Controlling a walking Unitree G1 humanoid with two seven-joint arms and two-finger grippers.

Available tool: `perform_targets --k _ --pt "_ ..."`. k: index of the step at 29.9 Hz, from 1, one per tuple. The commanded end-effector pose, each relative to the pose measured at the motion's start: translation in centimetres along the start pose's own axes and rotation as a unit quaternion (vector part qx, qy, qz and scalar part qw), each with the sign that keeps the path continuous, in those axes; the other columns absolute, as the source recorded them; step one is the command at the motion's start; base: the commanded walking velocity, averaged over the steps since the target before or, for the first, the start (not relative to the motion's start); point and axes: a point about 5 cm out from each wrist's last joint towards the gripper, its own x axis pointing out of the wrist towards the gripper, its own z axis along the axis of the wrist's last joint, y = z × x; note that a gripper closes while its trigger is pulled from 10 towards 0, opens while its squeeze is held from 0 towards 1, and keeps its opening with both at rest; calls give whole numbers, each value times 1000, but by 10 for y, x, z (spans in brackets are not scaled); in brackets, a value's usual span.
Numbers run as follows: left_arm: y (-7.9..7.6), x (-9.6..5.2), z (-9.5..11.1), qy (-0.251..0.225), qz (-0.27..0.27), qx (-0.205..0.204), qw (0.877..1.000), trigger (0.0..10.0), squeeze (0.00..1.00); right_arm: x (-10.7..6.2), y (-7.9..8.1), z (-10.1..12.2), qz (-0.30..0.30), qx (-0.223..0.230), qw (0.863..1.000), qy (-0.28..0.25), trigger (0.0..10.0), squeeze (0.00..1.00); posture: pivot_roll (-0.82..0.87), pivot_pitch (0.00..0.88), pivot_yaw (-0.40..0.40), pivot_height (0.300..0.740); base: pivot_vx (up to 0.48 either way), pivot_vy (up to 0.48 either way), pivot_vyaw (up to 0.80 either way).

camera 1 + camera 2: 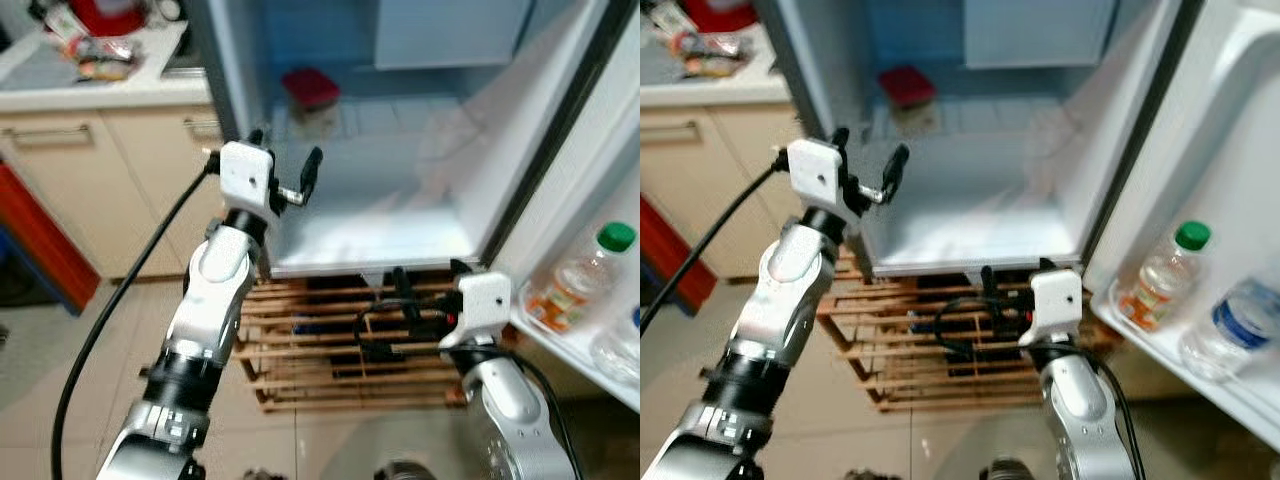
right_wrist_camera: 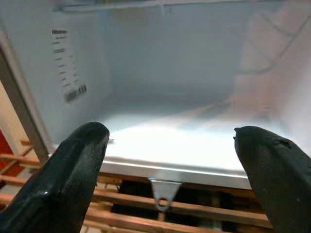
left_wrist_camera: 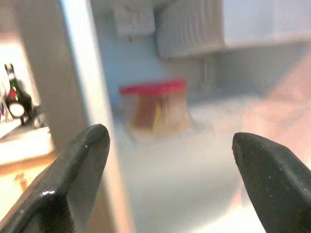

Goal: Restocking fridge

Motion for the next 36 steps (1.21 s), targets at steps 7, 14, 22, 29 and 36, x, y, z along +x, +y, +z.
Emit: perform_targets --k 7,14,22,29,36 --pt "29 -98 -50 140 45 60 987 10000 0 -2 -25 -6 -70 2 998 -10 10000 0 -100 0 53 740 0 0 0" --pt "25 -106 -67 170 63 -6 983 10000 0 -5 -49 -19 -110 1 994 11 10000 0 -128 0 39 740 0 0 0" --pt "-1 -63 -47 118 36 -15 992 10000 0 12 -49 -8 -91 -24 995 -15 10000 0 -135 0 11 740 0 0 0" --pt "-1 -45 -41 99 40 -21 994 10000 0 23 -43 -5 -75 -24 997 -23 10000 0 -126 0 1 740 0 0 0" --pt "-2 -41 -43 102 48 -23 993 10000 0 18 -53 -13 -96 0 995 0 10000 0 -140 0 -10 740 0 0 0"
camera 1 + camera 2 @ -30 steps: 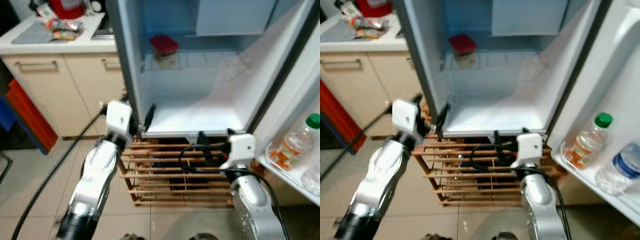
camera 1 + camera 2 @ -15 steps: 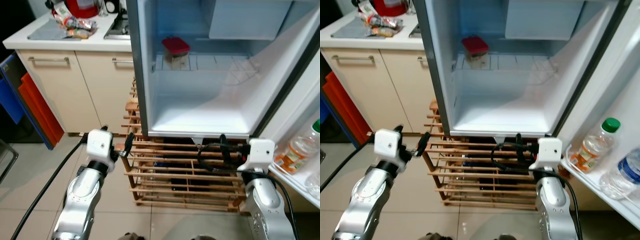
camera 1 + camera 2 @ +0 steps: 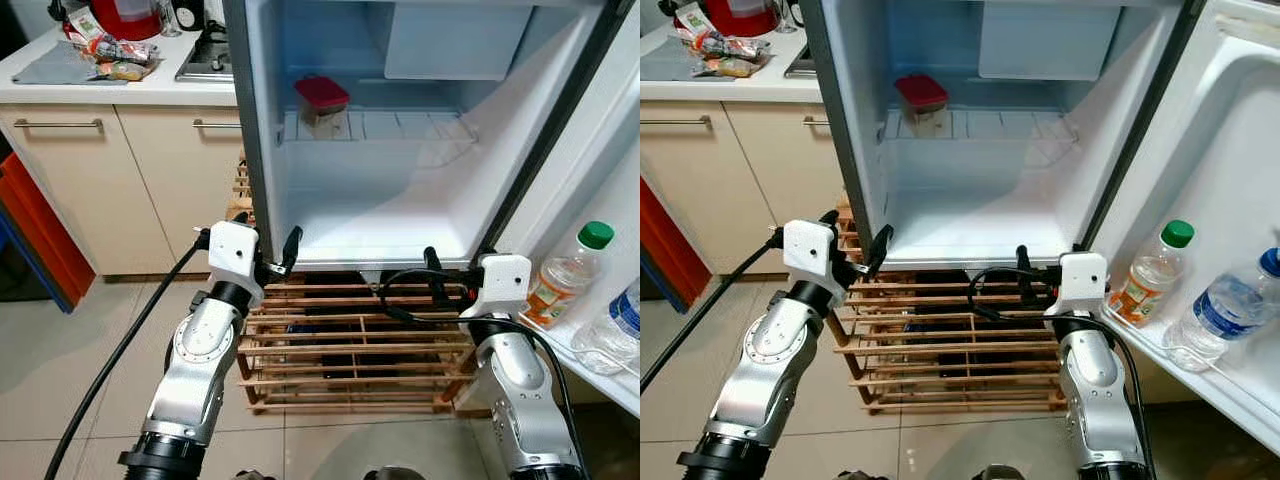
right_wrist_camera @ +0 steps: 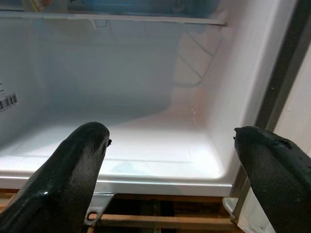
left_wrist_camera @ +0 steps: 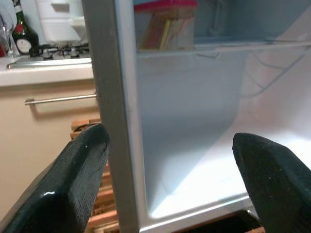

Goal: Restocking fridge

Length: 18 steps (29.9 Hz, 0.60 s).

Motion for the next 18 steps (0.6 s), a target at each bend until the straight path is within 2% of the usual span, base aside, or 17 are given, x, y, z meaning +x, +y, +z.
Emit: perform_targets --k 1,18 --pt "1 2 1 -1 6 2 1000 10000 0 -2 -7 -3 -15 11 1000 11 10000 0 -140 0 -10 740 0 0 0" --pt "-5 4 -1 -2 -3 -6 1000 10000 0 -11 -6 -5 2 -14 1000 10 10000 0 -174 0 8 740 0 0 0"
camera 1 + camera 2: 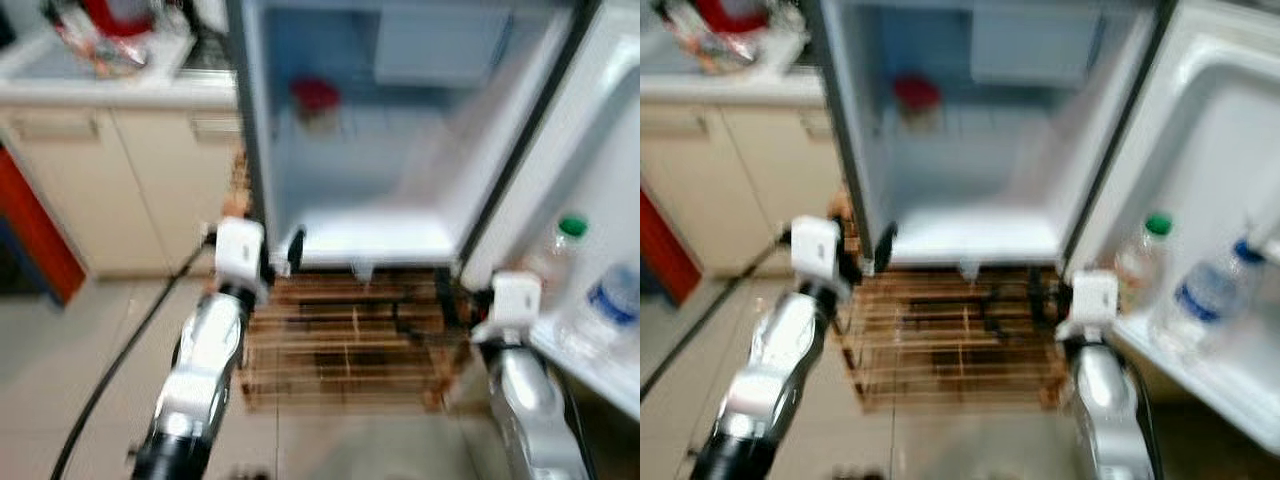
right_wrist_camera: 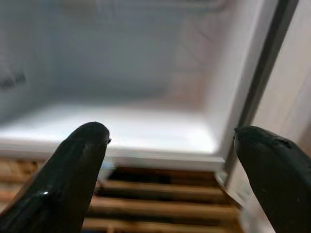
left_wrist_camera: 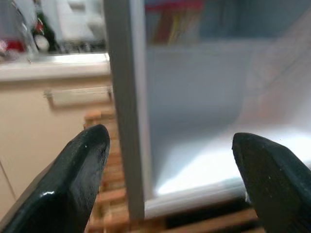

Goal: Restocking fridge

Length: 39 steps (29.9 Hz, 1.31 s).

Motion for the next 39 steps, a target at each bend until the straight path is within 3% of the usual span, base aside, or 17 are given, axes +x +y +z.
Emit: perform_targets --k 1,13,32,39 --pt "-2 6 6 -10 -11 4 1000 10000 0 -1 1 1 2 0 1000 -3 10000 0 -174 0 8 740 0 0 0" --pt "-4 7 7 -14 -18 3 1000 10000 0 -5 3 -2 4 -2 1000 1 10000 0 -179 0 16 740 0 0 0" --pt "-6 8 7 -16 -22 5 1000 10000 0 -4 4 -4 10 -3 1000 4 10000 0 -175 0 13 740 -253 0 0" --pt "-5 7 3 -11 -17 5 1000 10000 0 -6 5 -5 11 -5 1000 6 10000 0 -178 0 15 740 0 0 0"
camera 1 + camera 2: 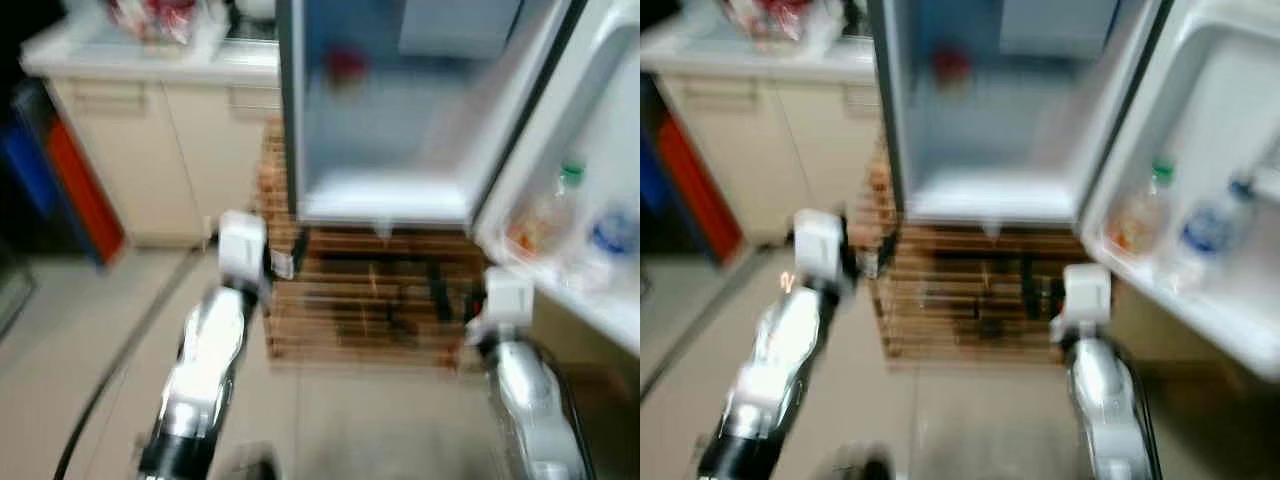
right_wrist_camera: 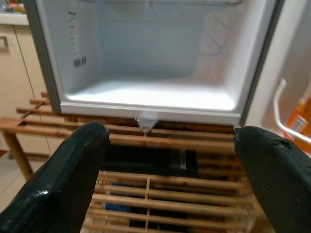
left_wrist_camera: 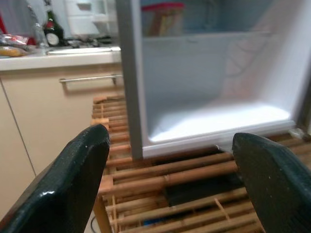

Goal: Restocking fridge

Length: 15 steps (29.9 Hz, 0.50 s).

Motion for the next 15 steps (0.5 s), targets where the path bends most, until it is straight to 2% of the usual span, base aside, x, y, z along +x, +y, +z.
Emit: perform_targets --k 1,3,5,6,8,10,12,15 --pt "4 2 3 -5 2 13 1000 10000 0 0 0 3 0 -2 1000 -7 10000 0 -178 0 15 740 0 0 0" --pt "8 0 -1 4 14 -3 1000 10000 0 -2 0 1 -1 -2 1000 -6 10000 0 -181 0 23 740 0 0 0" --pt "24 -24 -19 36 41 -18 998 10000 0 -13 -7 -4 -6 -9 1000 1 10000 0 -191 0 30 740 0 -294 0" --pt "24 -24 -19 36 41 -18 998 10000 0 -13 -7 -4 -6 -9 1000 1 10000 0 -191 0 30 740 0 -289 0" --pt "35 -61 -39 82 41 -6 996 10000 0 -30 -19 -12 -17 -12 1000 17 10000 0 -189 0 28 740 0 0 0" --pt "34 -82 -45 97 28 4 995 10000 0 -44 -28 -20 -20 -23 999 31 10000 0 -190 0 26 740 0 0 0" --pt "33 -85 -45 95 27 3 995 10000 0 -48 -30 -22 -21 -25 999 36 10000 0 -180 0 19 740 0 0 0" --pt "29 -82 -39 76 29 -6 997 10000 0 -51 -30 -27 -23 -23 998 46 10000 0 -178 0 20 740 0 -425 0"
